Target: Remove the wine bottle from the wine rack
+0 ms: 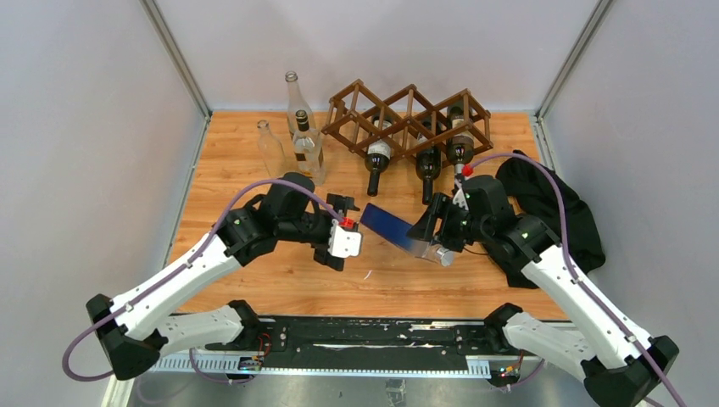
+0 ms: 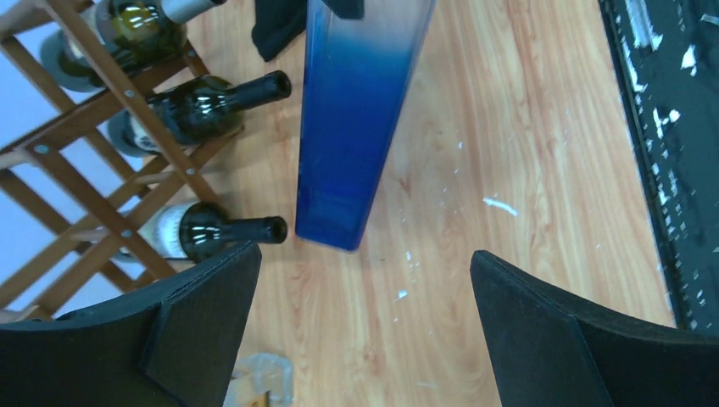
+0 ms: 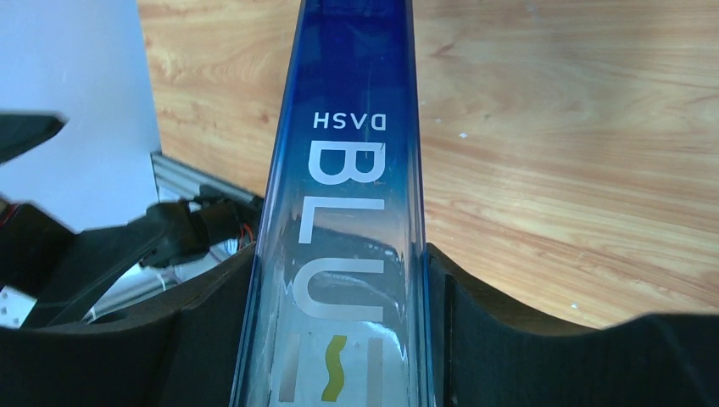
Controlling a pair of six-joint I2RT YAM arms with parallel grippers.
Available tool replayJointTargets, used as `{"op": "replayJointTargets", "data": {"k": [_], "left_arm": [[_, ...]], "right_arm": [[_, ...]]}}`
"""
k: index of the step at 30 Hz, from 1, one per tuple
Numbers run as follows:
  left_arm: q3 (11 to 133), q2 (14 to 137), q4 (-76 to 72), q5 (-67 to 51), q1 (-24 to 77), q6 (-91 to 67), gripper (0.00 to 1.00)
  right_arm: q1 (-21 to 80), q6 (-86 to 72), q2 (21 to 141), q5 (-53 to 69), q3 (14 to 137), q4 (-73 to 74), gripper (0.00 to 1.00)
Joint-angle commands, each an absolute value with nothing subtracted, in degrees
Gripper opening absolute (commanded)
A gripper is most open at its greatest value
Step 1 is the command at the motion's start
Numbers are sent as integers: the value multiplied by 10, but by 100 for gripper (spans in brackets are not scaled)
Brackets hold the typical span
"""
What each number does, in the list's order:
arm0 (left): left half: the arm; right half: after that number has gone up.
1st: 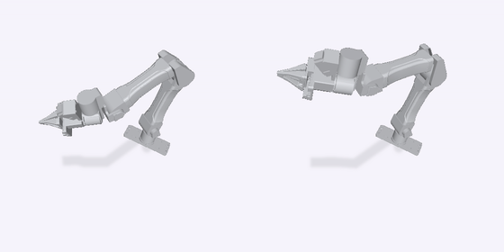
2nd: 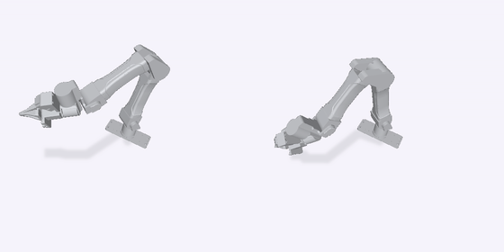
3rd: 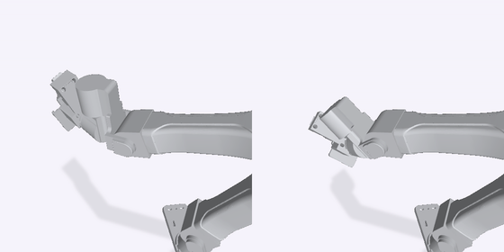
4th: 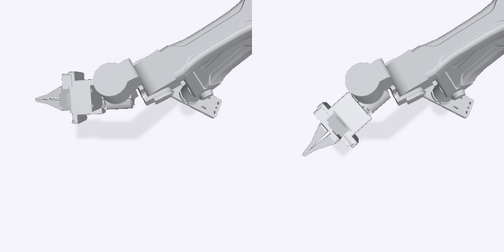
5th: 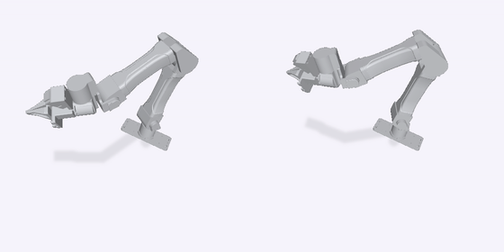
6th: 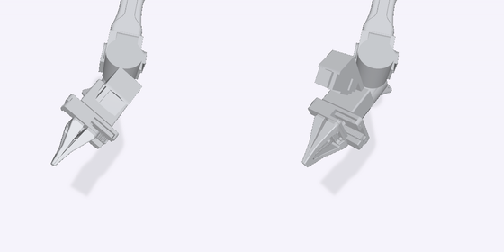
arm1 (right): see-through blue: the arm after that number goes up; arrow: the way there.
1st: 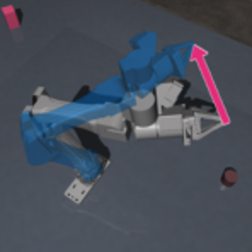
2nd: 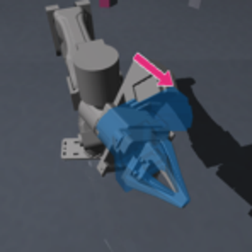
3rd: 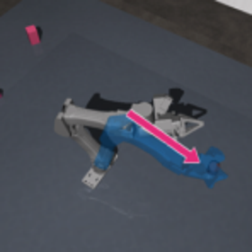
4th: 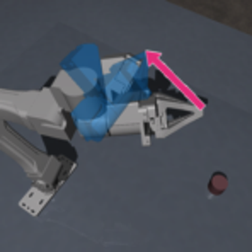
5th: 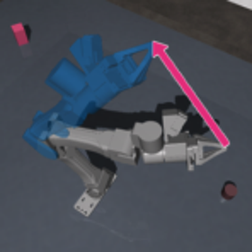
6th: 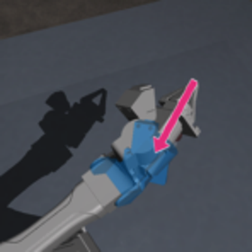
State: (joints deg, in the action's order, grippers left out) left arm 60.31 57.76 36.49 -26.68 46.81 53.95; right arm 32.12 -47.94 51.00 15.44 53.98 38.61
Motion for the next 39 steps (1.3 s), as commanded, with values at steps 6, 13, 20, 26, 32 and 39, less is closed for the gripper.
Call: {"op": "replayJointTargets", "data": {"k": [6, 13, 20, 26, 32, 39], "left_arm": [[534, 555, 255, -216, 539, 421, 100], [507, 549, 253, -177, 549, 437, 100], [472, 529, 247, -188, 550, 458, 100], [458, 516, 234, -177, 550, 472, 92], [444, 516, 223, -165, 550, 500, 60], [447, 523, 203, -145, 550, 492, 22]], "right_arm": [[446, -480, 570, 176, 658, 326, 0], [495, -484, 639, 190, 698, 282, 0], [523, -496, 672, 195, 717, 232, 0], [526, -507, 678, 211, 718, 213, 0], [526, -516, 678, 243, 710, 195, 4], [526, -514, 674, 271, 697, 191, 40]]}}
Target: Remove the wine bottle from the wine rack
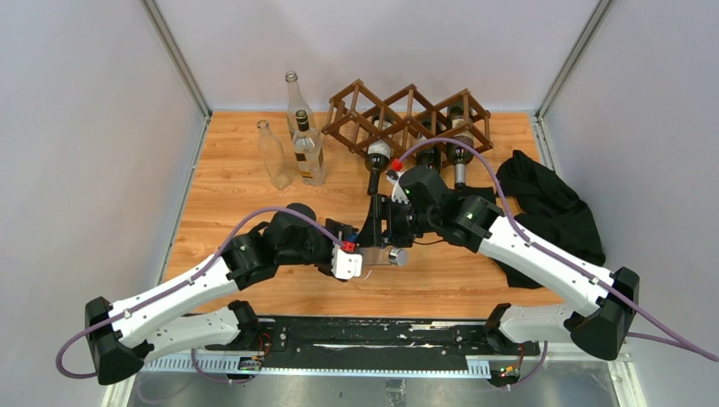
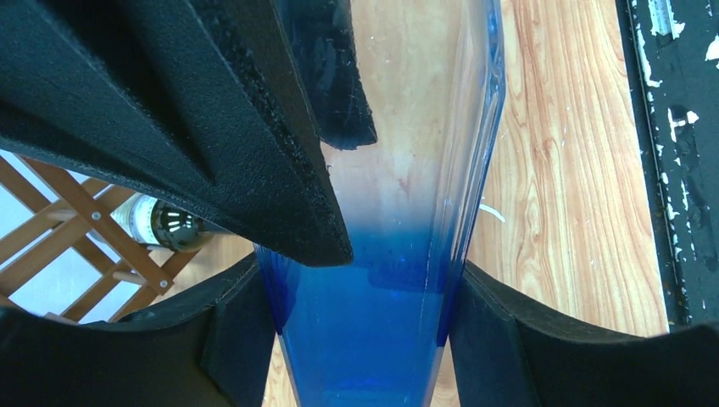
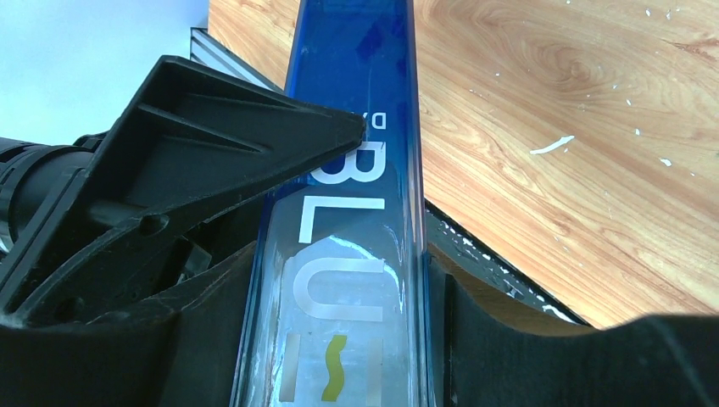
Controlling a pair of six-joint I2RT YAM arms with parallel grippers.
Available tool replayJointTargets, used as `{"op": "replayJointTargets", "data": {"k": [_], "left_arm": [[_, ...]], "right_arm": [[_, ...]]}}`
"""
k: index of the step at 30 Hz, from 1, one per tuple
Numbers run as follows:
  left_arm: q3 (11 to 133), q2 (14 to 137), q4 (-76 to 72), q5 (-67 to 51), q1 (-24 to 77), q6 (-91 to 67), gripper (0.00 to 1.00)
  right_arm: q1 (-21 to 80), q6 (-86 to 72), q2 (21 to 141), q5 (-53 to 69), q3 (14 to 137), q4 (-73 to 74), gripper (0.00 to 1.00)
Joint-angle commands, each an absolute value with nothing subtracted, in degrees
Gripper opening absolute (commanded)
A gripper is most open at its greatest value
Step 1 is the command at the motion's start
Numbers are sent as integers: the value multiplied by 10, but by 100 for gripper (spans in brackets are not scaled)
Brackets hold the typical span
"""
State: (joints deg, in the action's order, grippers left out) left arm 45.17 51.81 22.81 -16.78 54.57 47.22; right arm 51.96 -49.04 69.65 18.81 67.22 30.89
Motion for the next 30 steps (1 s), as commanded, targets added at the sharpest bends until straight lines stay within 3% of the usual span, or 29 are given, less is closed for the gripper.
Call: {"op": "replayJointTargets", "data": {"k": [1, 2, 3, 5, 22, 30], "left_arm": [[450, 525, 198, -134, 550, 481, 11], [454, 528, 195, -121, 549, 470, 1], [459, 530, 197, -111, 549, 459, 0], [468, 529, 201, -109, 542, 434, 0], [561, 493, 169, -305, 370, 94, 0], [632, 515, 154, -464, 337, -59, 0]], "right_arm": [[526, -510, 669, 269, 695, 193, 56], [524, -505, 662, 263, 692, 194, 71], [521, -501, 654, 256, 689, 196, 82], [510, -497, 632, 252, 681, 197, 89], [427, -407, 487, 221, 602, 239, 95], [435, -318, 490, 295, 530, 113, 95]]}}
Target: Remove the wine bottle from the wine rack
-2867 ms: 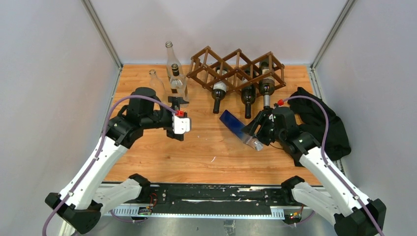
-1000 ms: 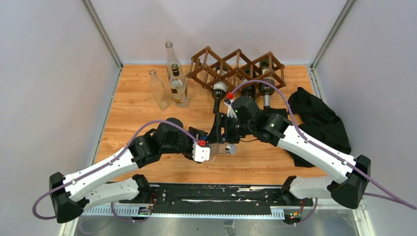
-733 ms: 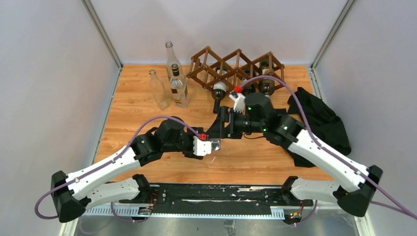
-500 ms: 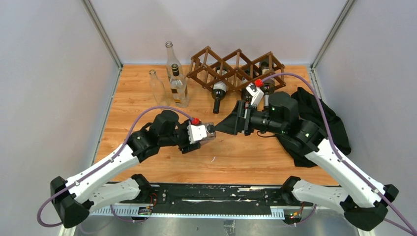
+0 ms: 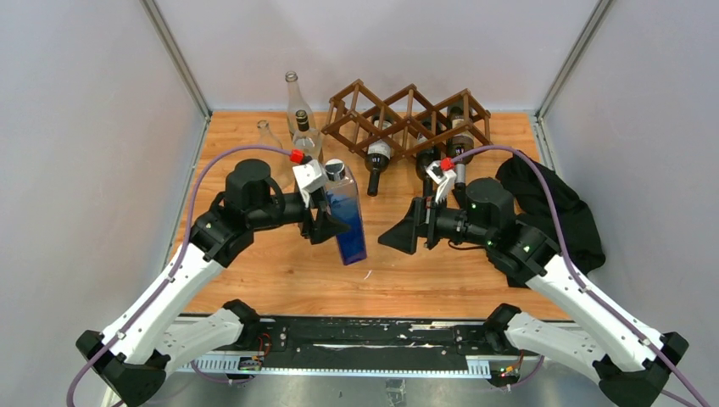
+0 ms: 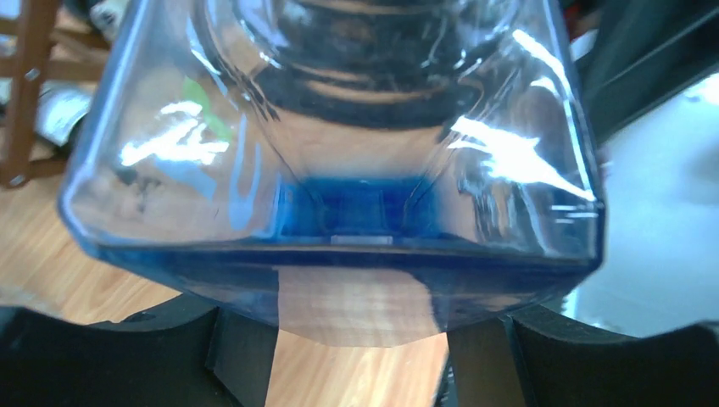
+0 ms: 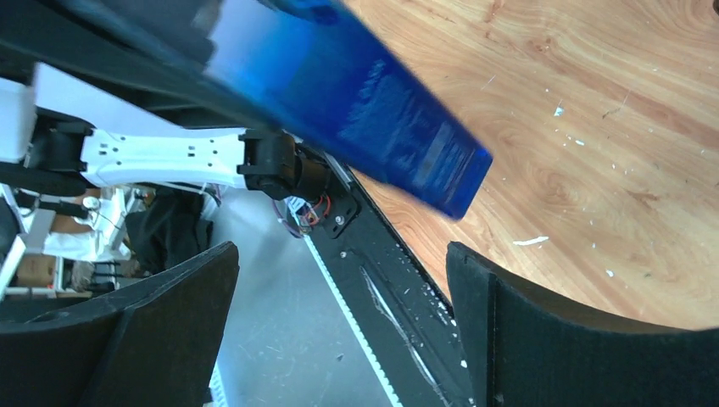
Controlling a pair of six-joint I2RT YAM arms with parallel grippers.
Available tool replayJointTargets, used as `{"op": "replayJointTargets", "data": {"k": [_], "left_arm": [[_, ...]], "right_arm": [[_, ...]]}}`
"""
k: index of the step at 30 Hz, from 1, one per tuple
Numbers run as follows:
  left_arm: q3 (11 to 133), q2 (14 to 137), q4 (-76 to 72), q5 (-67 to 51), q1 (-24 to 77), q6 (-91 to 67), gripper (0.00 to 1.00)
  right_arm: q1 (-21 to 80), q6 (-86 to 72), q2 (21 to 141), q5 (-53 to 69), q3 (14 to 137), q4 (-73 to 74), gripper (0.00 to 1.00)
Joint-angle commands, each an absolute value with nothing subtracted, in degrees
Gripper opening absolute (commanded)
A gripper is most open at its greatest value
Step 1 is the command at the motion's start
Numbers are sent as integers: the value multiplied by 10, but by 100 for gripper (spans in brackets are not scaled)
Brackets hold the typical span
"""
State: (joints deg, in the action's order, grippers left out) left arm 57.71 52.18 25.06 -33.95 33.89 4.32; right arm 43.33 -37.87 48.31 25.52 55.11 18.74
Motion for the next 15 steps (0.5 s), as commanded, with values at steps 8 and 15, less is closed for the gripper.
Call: {"op": "replayJointTargets", "data": {"k": [8, 15], "left_arm": [[653, 523, 140, -558, 337, -118, 0], [664, 530, 123, -602, 336, -147, 0]], "right_arm": [[508, -248, 496, 284, 494, -21, 96], [561, -196, 541, 294, 497, -59, 96]]}}
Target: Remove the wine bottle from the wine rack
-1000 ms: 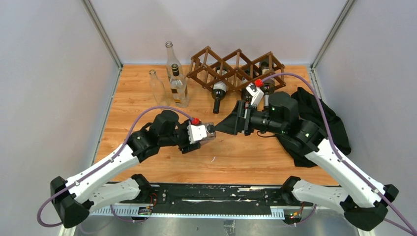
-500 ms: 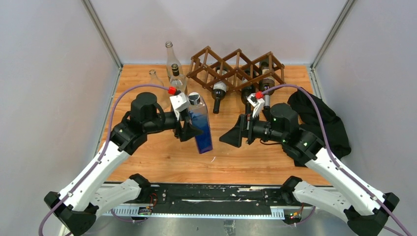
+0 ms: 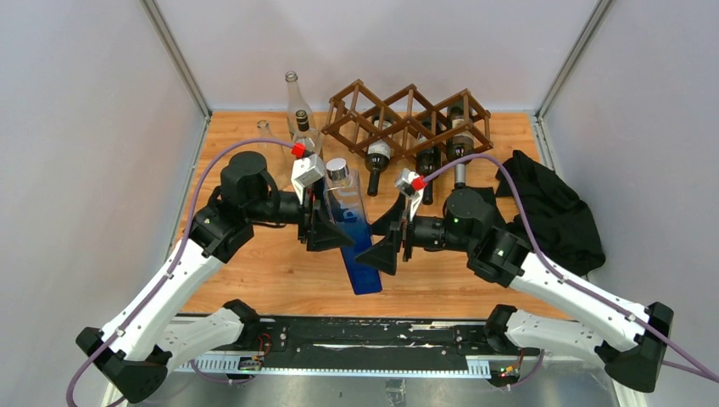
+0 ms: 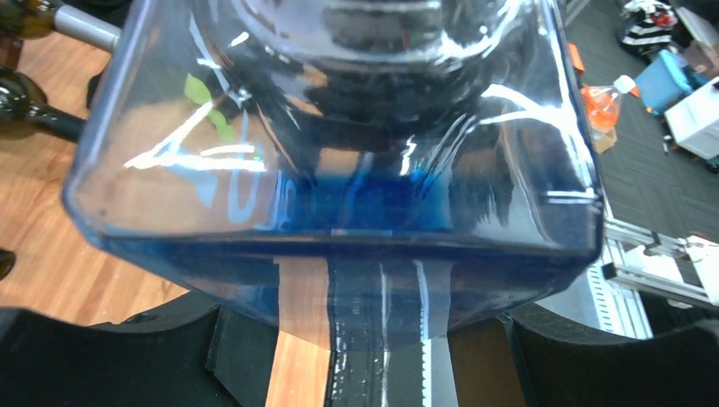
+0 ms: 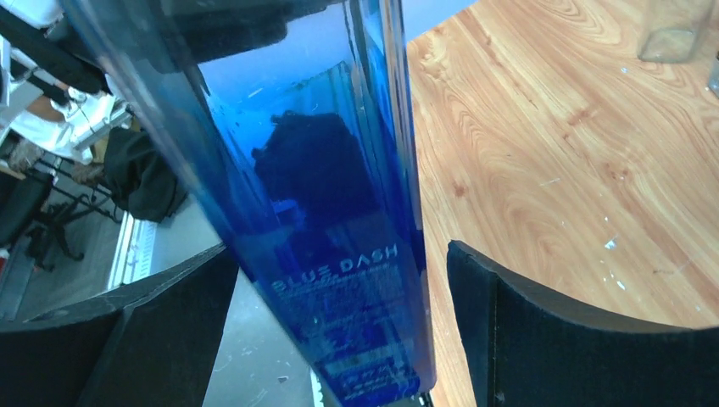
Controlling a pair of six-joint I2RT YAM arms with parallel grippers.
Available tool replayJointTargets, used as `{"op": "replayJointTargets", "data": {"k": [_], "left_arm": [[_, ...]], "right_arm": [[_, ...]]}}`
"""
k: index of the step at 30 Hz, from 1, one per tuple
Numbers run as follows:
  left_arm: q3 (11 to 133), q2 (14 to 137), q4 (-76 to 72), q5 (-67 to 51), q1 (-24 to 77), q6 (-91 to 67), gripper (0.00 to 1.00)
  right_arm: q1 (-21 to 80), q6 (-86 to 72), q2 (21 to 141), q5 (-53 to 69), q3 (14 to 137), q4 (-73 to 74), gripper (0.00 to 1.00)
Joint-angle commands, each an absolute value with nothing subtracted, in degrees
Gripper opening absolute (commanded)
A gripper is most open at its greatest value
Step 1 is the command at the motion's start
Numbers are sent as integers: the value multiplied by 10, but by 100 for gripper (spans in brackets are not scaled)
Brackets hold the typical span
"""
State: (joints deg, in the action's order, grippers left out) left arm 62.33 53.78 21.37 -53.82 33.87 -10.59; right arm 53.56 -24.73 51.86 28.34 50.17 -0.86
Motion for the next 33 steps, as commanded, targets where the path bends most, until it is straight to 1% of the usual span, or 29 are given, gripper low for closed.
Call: {"op": "replayJointTargets", "data": {"k": [1, 7, 8, 10, 11, 12, 13, 14, 15, 16, 17, 22, 25, 29, 31, 33], "left_arm": [[664, 531, 119, -610, 336, -154, 0], [670, 533, 95, -643, 337, -192, 0], [669, 531, 95, -645, 337, -192, 0], [670, 530, 101, -646, 336, -186, 0], [673, 528, 110, -641, 336, -178, 8], [677, 528, 125, -635, 336, -170, 27], [681, 526, 140, -626, 336, -159, 53], [686, 525, 156, -616, 336, -144, 75], [689, 522, 162, -605, 336, -131, 87], [691, 521, 164, -593, 336, -123, 92], [694, 518, 166, -582, 336, -111, 94], [707, 526, 170, -556, 336, -88, 95], [706, 533, 176, -565, 336, -83, 91], [714, 544, 217, -582, 336, -47, 79], [714, 548, 245, -585, 336, -27, 71], [715, 553, 282, -585, 336, -2, 60]], "right_arm": [[564, -188, 547, 290, 498, -60, 96], [580, -183, 569, 293, 477, -131, 96], [584, -181, 571, 294, 478, -136, 88], [587, -178, 572, 300, 480, -140, 62], [588, -177, 571, 301, 480, -139, 47], [589, -174, 569, 301, 480, -136, 32], [590, -171, 566, 296, 480, -129, 12], [594, -167, 562, 281, 480, -118, 1], [600, -156, 557, 268, 479, -108, 0], [603, -147, 555, 258, 479, -99, 0], [610, -141, 552, 249, 480, -90, 0], [627, -121, 549, 226, 487, -67, 0], [635, -110, 549, 218, 490, -63, 0], [641, -101, 556, 206, 499, -55, 0], [642, -100, 561, 202, 502, -61, 0], [642, -102, 565, 199, 505, -73, 0]]}}
